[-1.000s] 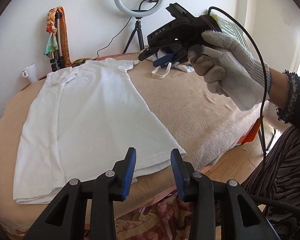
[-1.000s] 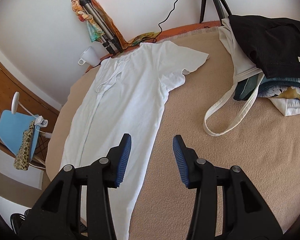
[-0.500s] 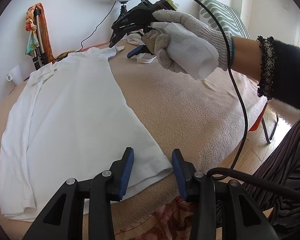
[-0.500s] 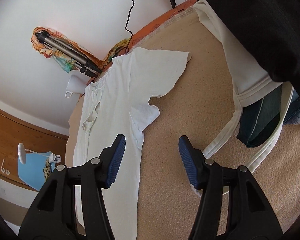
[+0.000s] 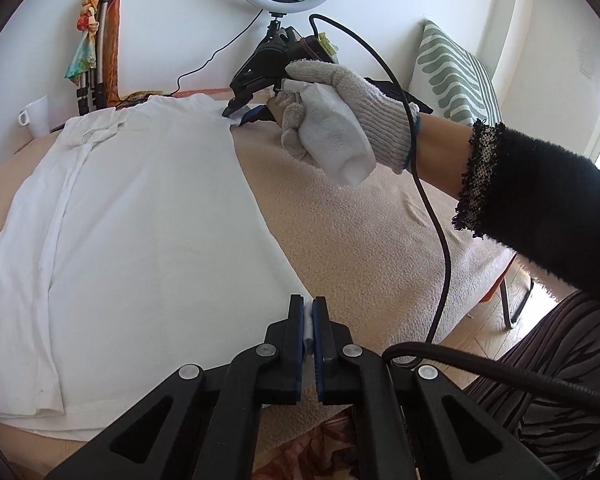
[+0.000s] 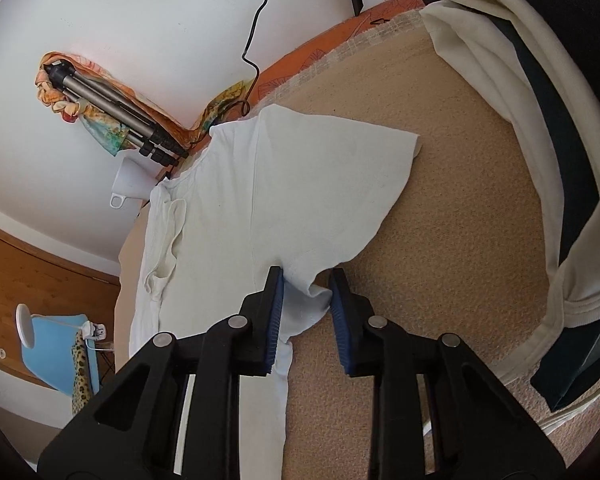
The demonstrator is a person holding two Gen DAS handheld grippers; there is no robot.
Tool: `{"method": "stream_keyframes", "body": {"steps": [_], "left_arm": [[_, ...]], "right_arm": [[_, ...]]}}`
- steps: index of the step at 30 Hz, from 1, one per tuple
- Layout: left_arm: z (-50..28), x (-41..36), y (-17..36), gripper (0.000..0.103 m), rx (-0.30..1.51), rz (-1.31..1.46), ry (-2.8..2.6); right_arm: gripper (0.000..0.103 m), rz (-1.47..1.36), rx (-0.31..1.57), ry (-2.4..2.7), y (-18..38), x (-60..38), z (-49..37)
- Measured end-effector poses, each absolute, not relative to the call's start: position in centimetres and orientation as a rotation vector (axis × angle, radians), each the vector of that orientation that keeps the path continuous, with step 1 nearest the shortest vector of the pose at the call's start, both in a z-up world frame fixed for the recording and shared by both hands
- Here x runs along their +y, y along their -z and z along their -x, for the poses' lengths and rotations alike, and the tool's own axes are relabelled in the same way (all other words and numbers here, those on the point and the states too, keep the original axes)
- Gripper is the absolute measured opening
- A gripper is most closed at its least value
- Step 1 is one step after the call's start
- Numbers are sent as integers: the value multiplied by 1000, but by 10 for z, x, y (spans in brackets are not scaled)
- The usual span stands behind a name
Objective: Fold small clothes
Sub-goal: 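Grasp the other shirt side near the sleeve with the right tool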
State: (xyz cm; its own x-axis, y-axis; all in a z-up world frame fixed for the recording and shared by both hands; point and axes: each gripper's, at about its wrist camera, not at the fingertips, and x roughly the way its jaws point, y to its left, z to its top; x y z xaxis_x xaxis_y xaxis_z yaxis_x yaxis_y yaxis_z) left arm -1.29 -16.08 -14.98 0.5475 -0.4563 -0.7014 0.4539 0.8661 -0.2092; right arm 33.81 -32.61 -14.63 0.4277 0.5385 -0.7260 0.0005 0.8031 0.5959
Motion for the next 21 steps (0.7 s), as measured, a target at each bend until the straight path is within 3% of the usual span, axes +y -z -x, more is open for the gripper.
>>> {"method": "stream_keyframes", "body": {"steps": [4,5,6,8,10,12,14,21], "left_arm": [[18,-160,150,7,816,-2,541],[18,-161,153,20,819,-8,545],[18,-163,155,41,823,-19,539],[18,-169,162,46,829,-39,540],[19,-176,167,45,826,-69,536],[18,-181,169,14,802,-124,515],[12,-176,169,1,812,-80,541],[9,-132,157,0,816,193,538]], "right_arm": [[9,-570,1089,-355,148,-322,-343],[9,-554,1082,-350,146,-320,-343],[8,-538,1075,-348,144,-319,-343],[8,-519,1070,-353,141,-317,-344],[8,-511,1063,-349,138,-317,-344],[8,-513,1058,-339,137,-318,-346],[7,-515,1055,-330,135,-317,-347],[5,-437,1004,-300,110,-294,-347]]}}
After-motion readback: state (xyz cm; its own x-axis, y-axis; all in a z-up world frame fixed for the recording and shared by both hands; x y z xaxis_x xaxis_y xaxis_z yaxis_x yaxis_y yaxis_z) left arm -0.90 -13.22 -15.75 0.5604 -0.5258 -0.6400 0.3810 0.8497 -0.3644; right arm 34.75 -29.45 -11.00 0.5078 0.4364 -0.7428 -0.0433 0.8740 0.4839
